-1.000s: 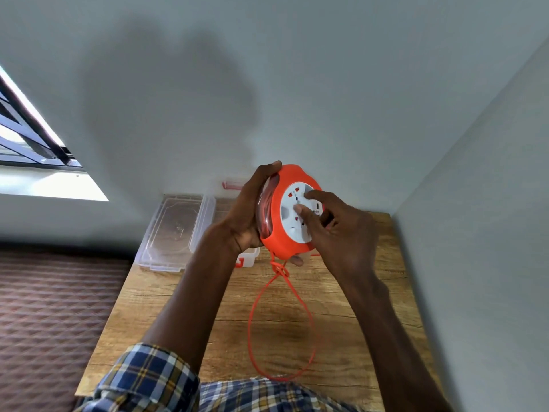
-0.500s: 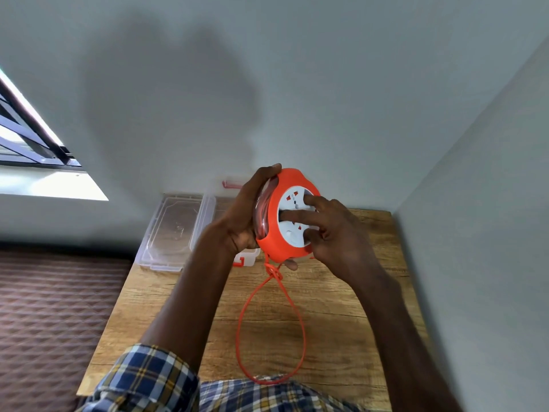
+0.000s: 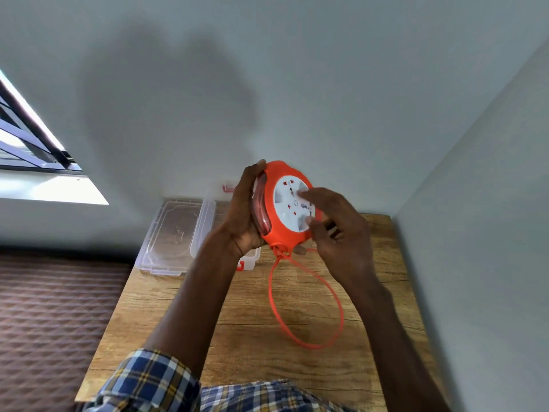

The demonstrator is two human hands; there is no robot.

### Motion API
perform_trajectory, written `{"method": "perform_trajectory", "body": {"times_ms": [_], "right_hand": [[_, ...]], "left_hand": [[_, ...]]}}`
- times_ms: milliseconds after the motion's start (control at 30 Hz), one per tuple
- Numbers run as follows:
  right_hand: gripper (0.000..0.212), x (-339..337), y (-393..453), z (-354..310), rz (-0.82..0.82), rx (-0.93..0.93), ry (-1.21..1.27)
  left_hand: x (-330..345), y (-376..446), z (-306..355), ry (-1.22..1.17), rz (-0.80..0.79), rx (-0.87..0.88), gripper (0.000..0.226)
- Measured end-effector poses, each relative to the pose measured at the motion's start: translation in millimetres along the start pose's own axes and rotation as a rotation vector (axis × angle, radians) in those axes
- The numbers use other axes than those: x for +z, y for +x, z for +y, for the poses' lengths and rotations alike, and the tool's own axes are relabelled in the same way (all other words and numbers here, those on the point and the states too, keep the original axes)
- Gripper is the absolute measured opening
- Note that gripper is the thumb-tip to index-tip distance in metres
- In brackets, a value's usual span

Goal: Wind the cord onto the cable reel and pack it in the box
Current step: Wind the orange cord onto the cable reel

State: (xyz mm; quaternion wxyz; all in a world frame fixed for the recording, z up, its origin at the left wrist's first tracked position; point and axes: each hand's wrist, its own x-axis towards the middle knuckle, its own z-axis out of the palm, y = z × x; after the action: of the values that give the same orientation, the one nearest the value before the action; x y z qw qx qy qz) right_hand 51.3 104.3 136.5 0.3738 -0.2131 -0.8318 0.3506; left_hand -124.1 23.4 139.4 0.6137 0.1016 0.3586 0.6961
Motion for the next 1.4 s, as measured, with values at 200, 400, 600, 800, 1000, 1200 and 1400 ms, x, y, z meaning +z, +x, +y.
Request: {"method": "perform_trajectory", "body": {"times_ms": [200,400,600,800,1000,1200,1400], "right_hand": [[0.045,-4.8,3.7,14.3,0.096,0.568,0.666],[0.039,5.8,3.5,4.0,-0.037,0.699,0.944],[0.047,28.9,6.4,-8.5,0.149,0.592,0.602],[0.046,28.9,3.0,1.2,0.052,0.664,0.773],[0.044,24.1,0.1,12.2,0.058,0.739,0.795],[0.058,15.2,-2.9,25.0,-0.137,0.607,0.485],[0.051,12.0,-5.3,33.7,-0.141,0.196,0.053]], "left_hand": [[0.0,6.6,-2.7,-0.475,0.071,0.122,0.089],[12.3,19.8,-18.0,-0.710,0.309,0.312,0.099],[22.9,17.9,-35.5,-0.466,0.537,0.509,0.080],[24.9,18.4,-36.7,-0.406,0.527,0.544,0.082],[15.4,11.0,-42.7,-0.427,0.565,0.499,0.089],[14.1,9.0,-44.0,-0.429,0.618,0.476,0.074],[15.5,12.4,-37.5,-0.453,0.626,0.481,0.069]]}}
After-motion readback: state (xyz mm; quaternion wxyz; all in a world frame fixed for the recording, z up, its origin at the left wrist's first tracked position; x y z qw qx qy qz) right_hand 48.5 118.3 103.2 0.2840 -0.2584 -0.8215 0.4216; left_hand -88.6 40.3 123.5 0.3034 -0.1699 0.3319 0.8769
